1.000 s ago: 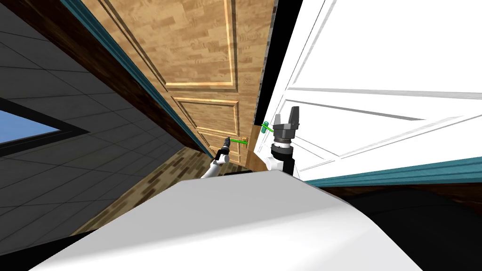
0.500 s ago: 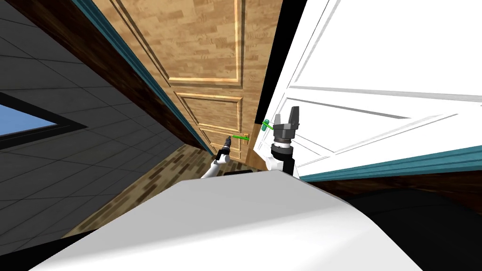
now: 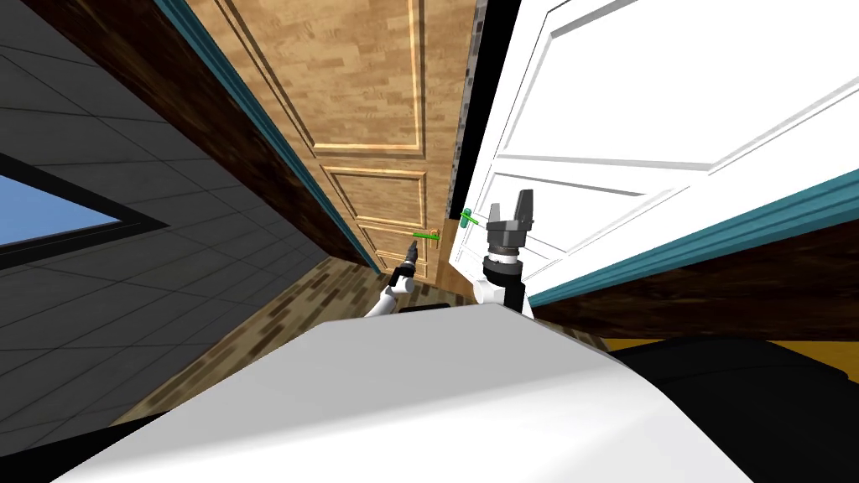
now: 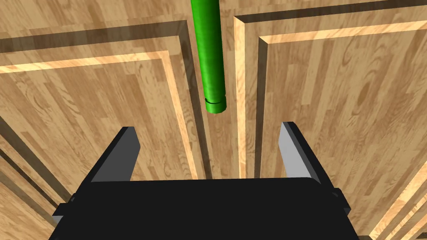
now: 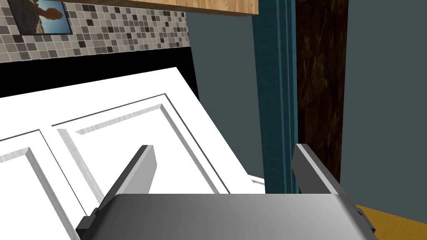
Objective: Push the door open
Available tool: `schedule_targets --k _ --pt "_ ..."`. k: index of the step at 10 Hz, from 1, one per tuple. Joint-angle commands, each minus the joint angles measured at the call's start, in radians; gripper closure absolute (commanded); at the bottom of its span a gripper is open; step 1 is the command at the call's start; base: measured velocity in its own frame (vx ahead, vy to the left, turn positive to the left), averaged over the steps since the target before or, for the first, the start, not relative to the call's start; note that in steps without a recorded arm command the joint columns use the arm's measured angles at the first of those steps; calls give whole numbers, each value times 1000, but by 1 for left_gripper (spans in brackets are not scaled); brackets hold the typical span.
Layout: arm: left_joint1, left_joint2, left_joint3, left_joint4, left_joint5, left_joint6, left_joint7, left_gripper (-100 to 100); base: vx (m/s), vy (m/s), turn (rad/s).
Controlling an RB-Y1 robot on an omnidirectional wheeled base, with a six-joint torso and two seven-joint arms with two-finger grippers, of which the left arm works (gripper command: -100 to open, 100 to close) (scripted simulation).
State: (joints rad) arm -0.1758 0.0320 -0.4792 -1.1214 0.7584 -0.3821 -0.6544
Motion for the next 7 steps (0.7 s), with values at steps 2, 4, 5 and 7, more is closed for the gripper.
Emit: schedule_targets --k 2,4,5,7 --pt "-8 -34 -32 3 9 2 12 -100 -183 41 -58" --pt "-3 -8 -16 -7 5 10 2 -100 7 -19 -31" --pt "-3 -4 -15 -6 5 9 3 -100 159 -73 -16" --pt "-6 3 -10 1 2 5 6 -100 185 -76 -24"
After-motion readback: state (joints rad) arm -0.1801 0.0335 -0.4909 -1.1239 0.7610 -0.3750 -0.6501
